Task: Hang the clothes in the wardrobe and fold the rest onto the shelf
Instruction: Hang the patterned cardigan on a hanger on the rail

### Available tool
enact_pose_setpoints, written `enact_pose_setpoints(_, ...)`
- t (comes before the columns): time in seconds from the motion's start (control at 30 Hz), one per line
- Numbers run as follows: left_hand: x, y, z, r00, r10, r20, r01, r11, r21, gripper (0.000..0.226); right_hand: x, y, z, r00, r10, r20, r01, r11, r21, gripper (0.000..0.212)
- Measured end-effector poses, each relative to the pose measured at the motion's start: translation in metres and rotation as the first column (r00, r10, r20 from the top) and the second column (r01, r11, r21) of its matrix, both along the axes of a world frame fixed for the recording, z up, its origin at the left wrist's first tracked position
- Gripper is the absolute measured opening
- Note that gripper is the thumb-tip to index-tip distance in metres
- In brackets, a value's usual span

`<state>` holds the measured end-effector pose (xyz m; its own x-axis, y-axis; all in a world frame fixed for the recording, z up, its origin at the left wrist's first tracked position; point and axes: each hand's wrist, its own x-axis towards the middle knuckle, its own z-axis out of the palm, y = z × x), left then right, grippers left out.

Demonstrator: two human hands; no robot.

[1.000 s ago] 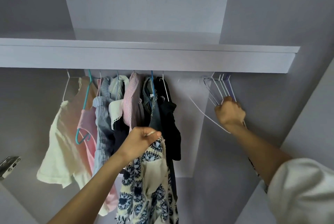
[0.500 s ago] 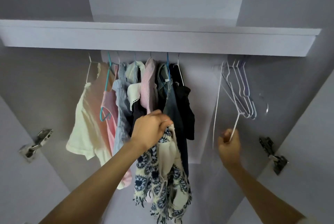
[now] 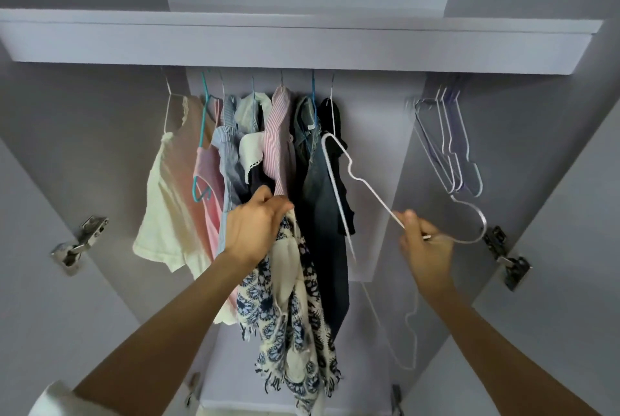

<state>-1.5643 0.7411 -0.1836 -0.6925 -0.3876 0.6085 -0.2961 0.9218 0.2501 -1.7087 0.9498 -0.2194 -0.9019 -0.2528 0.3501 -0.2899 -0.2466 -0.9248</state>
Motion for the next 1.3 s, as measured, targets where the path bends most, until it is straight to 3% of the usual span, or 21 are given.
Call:
enact_pose_setpoints(0.17, 0.006, -0.023, -0.005, 0.996, 0.089, 0.025, -0.091, 0.99, 0.104, 0.021, -0.008, 0.002, 0.014, 0.97, 0.073, 0.232, -0.078, 0.997, 0.014, 0.054)
enact_pose_setpoints(0.27, 0.011, -0.038, -0.002, 0.999, 0.029, -0.029, -0.019, 0.951, 0.309, 0.022, -0.014, 0.001, 0.004, 0.956, 0.139, 0.258, -0.207, 0.944, 0.258, 0.063)
enact_pose_setpoints(0.33, 0.017, -0.044, 0.005, 0.995, 0.022, -0.094, 0.017, 0.917, 0.399, 0.021, -0.014, -0.002, -0.004, 0.975, 0.145, 0.169, -0.21, 0.853, 0.478, 0.061)
enact_pose_setpoints(0.5, 0.028, -0.034, 0.03, 0.989, 0.007, -0.147, 0.032, 0.966, 0.256, 0.022, 0.001, -0.027, -0.012, 0.981, 0.189, -0.033, -0.109, 0.688, 0.717, 0.063)
enact_pose_setpoints(0.57, 0.032, -0.019, 0.04, 0.984, -0.016, -0.176, 0.048, 0.983, 0.177, 0.02, 0.011, -0.042, -0.009, 0.981, 0.175, -0.087, -0.056, 0.679, 0.732, 0.061)
enact_pose_setpoints(0.63, 0.038, 0.001, 0.044, 0.983, -0.095, -0.16, 0.116, 0.986, 0.124, 0.017, 0.021, -0.056, -0.003, 0.989, 0.114, -0.089, -0.025, 0.737, 0.675, 0.056)
enact_pose_setpoints(0.67, 0.043, 0.011, 0.042, 0.982, -0.166, -0.086, 0.175, 0.978, 0.115, 0.016, 0.026, -0.064, -0.001, 0.994, 0.09, -0.061, -0.036, 0.801, 0.597, 0.056)
enact_pose_setpoints(0.73, 0.052, 0.027, 0.036, 0.929, -0.284, 0.239, 0.253, 0.956, 0.15, 0.017, 0.031, -0.072, 0.004, 0.998, 0.058, 0.002, -0.053, 0.905, 0.422, 0.056)
enact_pose_setpoints(0.8, 0.064, 0.026, 0.036, 0.735, -0.248, 0.632, 0.187, 0.969, 0.162, 0.024, 0.035, -0.076, 0.01, 0.998, 0.062, 0.003, -0.059, 0.94, 0.336, 0.056)
enact_pose_setpoints(0.83, 0.069, 0.021, 0.038, 0.616, -0.235, 0.752, 0.134, 0.972, 0.194, 0.028, 0.036, -0.075, 0.013, 0.997, 0.078, -0.023, -0.067, 0.946, 0.318, 0.056)
enact_pose_setpoints(0.87, 0.073, 0.018, 0.042, 0.569, -0.243, 0.786, 0.084, 0.968, 0.238, 0.029, 0.037, -0.075, 0.015, 0.993, 0.1, -0.06, -0.077, 0.949, 0.305, 0.057)
enact_pose_setpoints(0.9, 0.076, 0.016, 0.048, 0.621, -0.241, 0.746, 0.057, 0.963, 0.264, 0.028, 0.038, -0.073, 0.016, 0.988, 0.12, -0.101, -0.085, 0.951, 0.298, 0.058)
enact_pose_setpoints(0.93, 0.076, 0.014, 0.052, 0.758, -0.192, 0.623, 0.072, 0.974, 0.213, 0.026, 0.039, -0.072, 0.018, 0.98, 0.139, -0.146, -0.09, 0.949, 0.301, 0.058)
enact_pose_setpoints(0.97, 0.073, 0.013, 0.055, 0.891, -0.123, 0.437, 0.101, 0.992, 0.074, 0.025, 0.041, -0.071, 0.021, 0.969, 0.151, -0.198, -0.083, 0.946, 0.313, 0.058)
enact_pose_setpoints(1.0, 0.069, 0.014, 0.056, 0.946, -0.077, 0.315, 0.099, 0.994, -0.055, 0.027, 0.043, -0.07, 0.022, 0.955, 0.157, -0.252, -0.068, 0.942, 0.327, 0.057)
enact_pose_setpoints(1.03, 0.064, 0.016, 0.056, 0.954, -0.036, 0.299, 0.079, 0.988, -0.133, 0.036, 0.045, -0.07, 0.023, 0.939, 0.155, -0.306, -0.046, 0.941, 0.335, 0.057)
enact_pose_setpoints(1.1, 0.054, 0.016, 0.046, 0.886, 0.0, 0.464, 0.08, 0.985, -0.153, 0.049, 0.049, -0.07, 0.025, 0.912, 0.132, -0.388, 0.007, 0.941, 0.337, 0.056)
enact_pose_setpoints(1.17, 0.05, 0.014, 0.03, 0.85, -0.037, 0.526, 0.114, 0.987, -0.116, 0.038, 0.051, -0.069, 0.03, 0.874, 0.096, -0.476, 0.086, 0.934, 0.347, 0.055)
enact_pose_setpoints(1.3, 0.046, 0.001, 0.012, 0.945, -0.054, 0.323, 0.071, 0.997, -0.04, 0.025, 0.052, -0.065, 0.047, 0.82, 0.018, -0.573, 0.134, 0.966, 0.221, 0.02)
